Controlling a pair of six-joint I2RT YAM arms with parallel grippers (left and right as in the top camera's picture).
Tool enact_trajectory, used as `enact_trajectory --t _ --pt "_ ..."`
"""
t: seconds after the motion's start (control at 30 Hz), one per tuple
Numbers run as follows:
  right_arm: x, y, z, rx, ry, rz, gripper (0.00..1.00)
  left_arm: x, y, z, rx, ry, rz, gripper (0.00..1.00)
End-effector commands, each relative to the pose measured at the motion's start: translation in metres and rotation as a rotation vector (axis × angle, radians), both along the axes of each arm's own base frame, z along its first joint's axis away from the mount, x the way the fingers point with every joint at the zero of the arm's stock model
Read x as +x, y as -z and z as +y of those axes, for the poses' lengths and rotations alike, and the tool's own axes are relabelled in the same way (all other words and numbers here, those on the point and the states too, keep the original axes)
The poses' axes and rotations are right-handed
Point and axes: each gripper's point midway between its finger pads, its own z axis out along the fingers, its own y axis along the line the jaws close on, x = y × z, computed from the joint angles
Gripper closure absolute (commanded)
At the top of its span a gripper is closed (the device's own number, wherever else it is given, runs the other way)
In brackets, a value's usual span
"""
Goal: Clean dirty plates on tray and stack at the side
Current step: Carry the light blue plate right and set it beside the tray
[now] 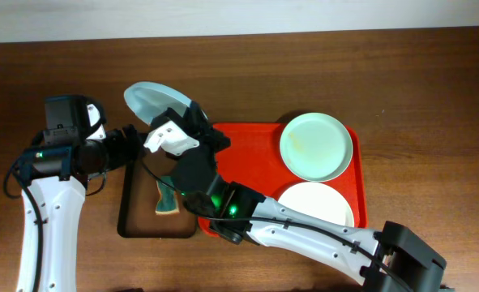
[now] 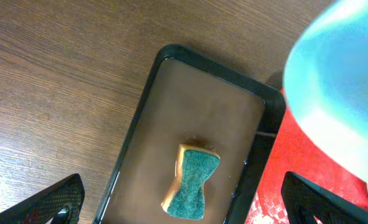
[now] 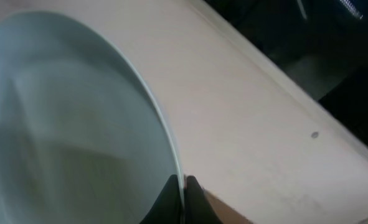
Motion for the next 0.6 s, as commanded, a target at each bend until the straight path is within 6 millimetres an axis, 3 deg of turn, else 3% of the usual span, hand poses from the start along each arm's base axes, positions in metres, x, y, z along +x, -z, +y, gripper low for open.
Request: enact_trajectory --t 0.0,0.1,0.23,0.33,0.47,0.5,0.53,0.57 --pt "0.009 0.016 -0.017 0.229 0.076 0.091 0.96 0.002 -0.008 -0.001 -0.013 -0.005 -0.026 0.01" --pt "0.020 0.066 -0.022 0.422 0.049 0.323 0.96 0.002 -0.008 -0.001 -0.013 -0.005 -0.026 0.01" --pt "0.033 0.075 -0.040 0.603 0.043 0.470 0.96 0.002 -0.008 -0.001 -0.013 -0.005 -0.026 0.01" --pt "0.041 0.073 -0.075 0.753 0.045 0.636 0.96 0.002 -0.008 -0.001 -0.013 -0.005 -0.026 0.01" --pt "0.060 0.086 -0.180 0.994 0.099 0.914 0.96 0.002 -0.008 -0.001 -0.013 -0.006 -0.026 0.01" --pt "0.062 0.098 -0.229 1.059 0.205 0.954 0.96 0.002 -0.008 -0.001 -0.013 -0.005 -0.026 0.01" --pt "0.062 0.105 -0.259 1.098 0.278 0.965 0.96 0.002 -0.008 -0.001 -0.013 -0.005 -0.026 0.01" --pt "0.055 0.117 -0.319 1.165 0.443 0.964 0.96 0.002 -0.008 -0.001 -0.013 -0.005 -0.026 0.01"
